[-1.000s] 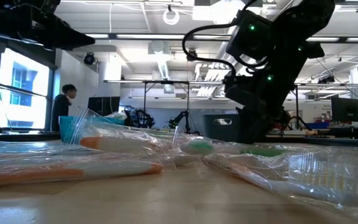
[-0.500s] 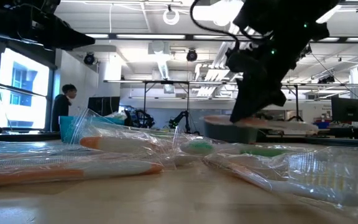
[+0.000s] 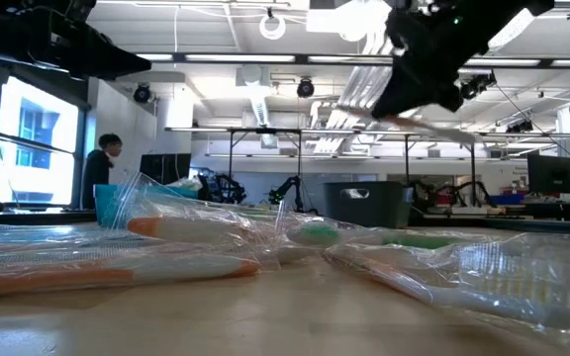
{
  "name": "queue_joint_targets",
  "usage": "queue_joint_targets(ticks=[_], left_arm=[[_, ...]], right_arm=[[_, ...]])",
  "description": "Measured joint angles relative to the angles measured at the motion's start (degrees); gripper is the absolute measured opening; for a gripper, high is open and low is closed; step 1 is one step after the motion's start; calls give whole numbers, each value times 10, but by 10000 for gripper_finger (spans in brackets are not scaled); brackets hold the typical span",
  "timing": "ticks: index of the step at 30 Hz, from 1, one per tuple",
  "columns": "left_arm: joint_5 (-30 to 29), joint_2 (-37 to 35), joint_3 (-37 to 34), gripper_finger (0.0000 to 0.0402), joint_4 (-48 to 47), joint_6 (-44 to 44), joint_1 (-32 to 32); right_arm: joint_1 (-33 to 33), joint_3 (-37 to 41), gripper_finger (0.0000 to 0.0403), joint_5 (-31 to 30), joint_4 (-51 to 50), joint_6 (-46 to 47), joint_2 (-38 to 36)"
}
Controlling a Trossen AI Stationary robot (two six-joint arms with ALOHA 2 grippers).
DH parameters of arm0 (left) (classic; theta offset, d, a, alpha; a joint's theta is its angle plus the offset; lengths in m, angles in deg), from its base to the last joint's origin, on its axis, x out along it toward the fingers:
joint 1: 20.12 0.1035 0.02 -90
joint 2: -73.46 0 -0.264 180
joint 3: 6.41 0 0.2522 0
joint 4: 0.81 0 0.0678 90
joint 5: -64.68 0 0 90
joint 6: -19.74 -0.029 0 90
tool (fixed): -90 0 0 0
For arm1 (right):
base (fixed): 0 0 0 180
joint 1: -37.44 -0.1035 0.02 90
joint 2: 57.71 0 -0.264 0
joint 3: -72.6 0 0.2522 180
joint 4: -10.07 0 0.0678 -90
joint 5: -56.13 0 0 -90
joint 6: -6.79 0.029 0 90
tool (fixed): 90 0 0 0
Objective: Pick & Place Toothbrushes
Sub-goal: Put the orange toothbrush into the dark gray bin
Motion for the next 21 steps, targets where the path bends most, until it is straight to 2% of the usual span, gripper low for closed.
queue_joint_targets(ticks=[7, 11, 17, 21], left_arm=[[0, 0, 0, 0, 0, 0, 0], [0, 0, 0, 0, 0, 0, 0], [0, 0, 0, 0, 0, 0, 0], [0, 0, 0, 0, 0, 0, 0]], right_arm=[[13, 0, 15, -78, 22, -62, -60], [38, 0, 15, -119, 60, -105, -66], [92, 0, 15, -124, 167, -185, -64], [135, 0, 15, -98, 221, -209, -65]])
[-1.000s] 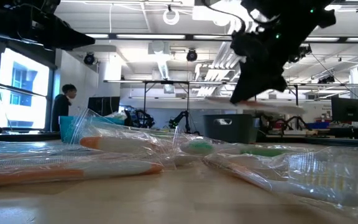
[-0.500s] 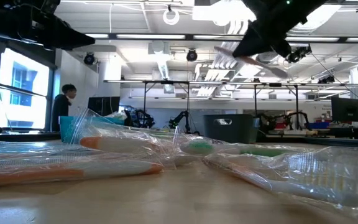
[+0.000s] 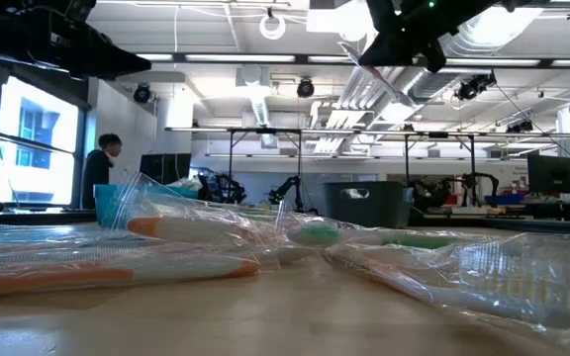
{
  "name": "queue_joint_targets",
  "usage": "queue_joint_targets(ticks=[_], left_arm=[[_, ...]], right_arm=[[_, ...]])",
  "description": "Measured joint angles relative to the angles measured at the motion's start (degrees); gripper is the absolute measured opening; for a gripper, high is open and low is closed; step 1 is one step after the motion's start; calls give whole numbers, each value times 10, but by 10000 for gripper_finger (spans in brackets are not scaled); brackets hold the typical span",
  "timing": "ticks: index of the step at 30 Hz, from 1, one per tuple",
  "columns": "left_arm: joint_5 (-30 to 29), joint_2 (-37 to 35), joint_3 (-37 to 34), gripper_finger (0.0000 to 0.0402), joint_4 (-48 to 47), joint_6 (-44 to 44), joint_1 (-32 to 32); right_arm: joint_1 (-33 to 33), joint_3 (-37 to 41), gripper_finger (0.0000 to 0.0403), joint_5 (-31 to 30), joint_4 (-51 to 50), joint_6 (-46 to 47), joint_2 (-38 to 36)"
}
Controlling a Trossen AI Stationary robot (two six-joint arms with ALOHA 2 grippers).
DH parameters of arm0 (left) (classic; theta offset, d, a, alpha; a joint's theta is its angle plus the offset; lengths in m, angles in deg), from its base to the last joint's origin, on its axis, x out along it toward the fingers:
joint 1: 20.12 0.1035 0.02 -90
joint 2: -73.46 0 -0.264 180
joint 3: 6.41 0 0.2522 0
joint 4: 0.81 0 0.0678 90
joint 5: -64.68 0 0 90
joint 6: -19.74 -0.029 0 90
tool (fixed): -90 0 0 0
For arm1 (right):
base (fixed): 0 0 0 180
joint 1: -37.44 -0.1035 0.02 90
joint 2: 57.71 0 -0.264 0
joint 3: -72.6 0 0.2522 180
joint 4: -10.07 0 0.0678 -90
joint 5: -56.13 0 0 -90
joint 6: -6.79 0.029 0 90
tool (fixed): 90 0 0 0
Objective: Pick & Place Toothbrushes
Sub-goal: Put the orange toothbrush into the dark gray bin
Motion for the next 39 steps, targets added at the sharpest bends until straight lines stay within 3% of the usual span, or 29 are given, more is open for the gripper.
queue_joint_targets(ticks=[6, 18, 30, 39], left_arm=[[0, 0, 0, 0, 0, 0, 0], [0, 0, 0, 0, 0, 0, 0], [0, 0, 0, 0, 0, 0, 0], [0, 0, 0, 0, 0, 0, 0]], right_arm=[[77, 0, 15, 94, 21, 28, 9], [188, 0, 15, 166, 108, 101, 109], [230, 0, 15, 161, 146, 190, 246], [223, 0, 15, 118, 132, 220, 267]])
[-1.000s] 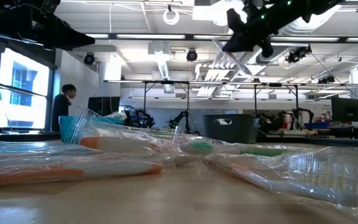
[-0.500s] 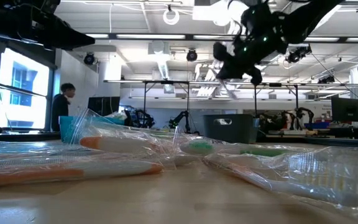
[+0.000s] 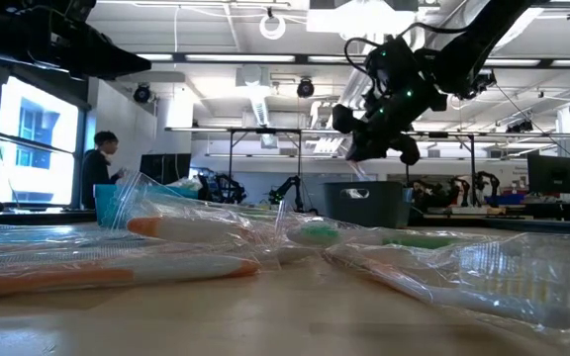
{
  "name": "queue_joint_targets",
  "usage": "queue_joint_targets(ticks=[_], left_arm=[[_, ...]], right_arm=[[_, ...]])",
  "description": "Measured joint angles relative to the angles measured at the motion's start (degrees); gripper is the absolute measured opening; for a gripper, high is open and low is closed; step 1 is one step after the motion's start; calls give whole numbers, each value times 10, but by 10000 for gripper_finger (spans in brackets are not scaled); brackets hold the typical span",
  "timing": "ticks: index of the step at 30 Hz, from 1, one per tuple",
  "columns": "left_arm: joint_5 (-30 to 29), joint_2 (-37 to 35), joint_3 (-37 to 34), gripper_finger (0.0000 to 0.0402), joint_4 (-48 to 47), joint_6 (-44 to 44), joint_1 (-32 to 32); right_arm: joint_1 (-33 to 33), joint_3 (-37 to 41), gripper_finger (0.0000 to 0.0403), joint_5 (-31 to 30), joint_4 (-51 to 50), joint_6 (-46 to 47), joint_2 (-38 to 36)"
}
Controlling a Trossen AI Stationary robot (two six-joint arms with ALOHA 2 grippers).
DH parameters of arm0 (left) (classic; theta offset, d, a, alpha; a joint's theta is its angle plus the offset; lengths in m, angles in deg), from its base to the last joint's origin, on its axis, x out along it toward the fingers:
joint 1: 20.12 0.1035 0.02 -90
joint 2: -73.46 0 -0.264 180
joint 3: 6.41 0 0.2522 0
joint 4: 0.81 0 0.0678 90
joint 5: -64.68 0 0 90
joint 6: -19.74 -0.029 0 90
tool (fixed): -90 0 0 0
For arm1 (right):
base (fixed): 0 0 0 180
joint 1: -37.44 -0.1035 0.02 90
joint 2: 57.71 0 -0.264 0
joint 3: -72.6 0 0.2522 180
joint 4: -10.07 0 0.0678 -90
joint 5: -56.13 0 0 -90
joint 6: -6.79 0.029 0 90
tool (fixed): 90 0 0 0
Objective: Pick & Place Toothbrushes
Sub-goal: Put the orange toothbrush into the dark gray bin
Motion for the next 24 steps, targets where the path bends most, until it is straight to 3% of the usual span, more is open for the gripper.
queue_joint_targets(ticks=[9, 17, 24], left_arm=[[0, 0, 0, 0, 0, 0, 0], [0, 0, 0, 0, 0, 0, 0], [0, 0, 0, 0, 0, 0, 0]], right_arm=[[-17, 0, 17, -54, -74, 54, 0], [-33, 0, 16, -78, -80, 67, 0], [-33, 0, 64, -74, -80, 67, 0]])
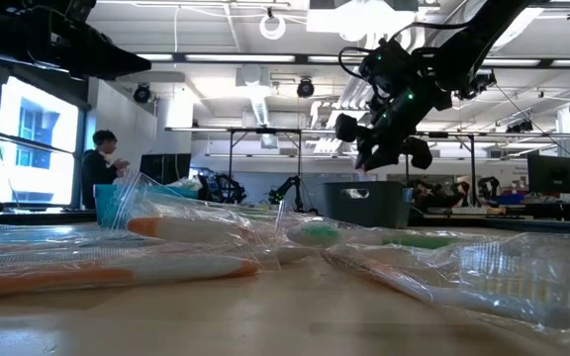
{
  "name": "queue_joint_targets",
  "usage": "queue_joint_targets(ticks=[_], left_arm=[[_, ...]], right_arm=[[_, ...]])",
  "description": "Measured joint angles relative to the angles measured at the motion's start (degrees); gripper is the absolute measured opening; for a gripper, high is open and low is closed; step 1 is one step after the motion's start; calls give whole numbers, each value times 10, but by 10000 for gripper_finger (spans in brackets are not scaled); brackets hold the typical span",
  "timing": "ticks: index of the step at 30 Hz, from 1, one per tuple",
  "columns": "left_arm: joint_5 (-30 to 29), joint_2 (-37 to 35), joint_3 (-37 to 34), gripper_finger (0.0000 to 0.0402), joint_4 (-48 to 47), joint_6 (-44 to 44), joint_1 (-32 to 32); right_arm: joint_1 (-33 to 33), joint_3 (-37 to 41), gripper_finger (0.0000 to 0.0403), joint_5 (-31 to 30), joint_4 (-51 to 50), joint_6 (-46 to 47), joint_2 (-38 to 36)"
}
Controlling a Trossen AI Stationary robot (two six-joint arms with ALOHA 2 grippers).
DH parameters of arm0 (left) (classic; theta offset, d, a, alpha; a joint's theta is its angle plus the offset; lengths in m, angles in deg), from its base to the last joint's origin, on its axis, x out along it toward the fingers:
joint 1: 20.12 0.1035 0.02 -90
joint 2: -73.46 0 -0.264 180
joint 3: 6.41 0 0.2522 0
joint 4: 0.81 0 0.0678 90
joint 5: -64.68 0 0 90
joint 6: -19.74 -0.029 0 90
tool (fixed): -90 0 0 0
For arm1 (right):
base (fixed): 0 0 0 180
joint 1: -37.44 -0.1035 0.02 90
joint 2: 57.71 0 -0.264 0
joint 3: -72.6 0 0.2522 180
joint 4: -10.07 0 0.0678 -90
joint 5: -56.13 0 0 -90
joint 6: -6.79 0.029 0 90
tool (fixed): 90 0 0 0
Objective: Pick & Place Toothbrushes
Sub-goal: Put the orange toothbrush into the dark gray bin, then put the middle green toothbrush into the blue bin
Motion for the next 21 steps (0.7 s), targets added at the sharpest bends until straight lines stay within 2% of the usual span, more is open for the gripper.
queue_joint_targets(ticks=[13, 21], left_arm=[[0, 0, 0, 0, 0, 0, 0], [0, 0, 0, 0, 0, 0, 0]], right_arm=[[-1, 0, 146, -15, -1, 0, 0], [-15, 0, 155, -14, 0, 0, 0]])
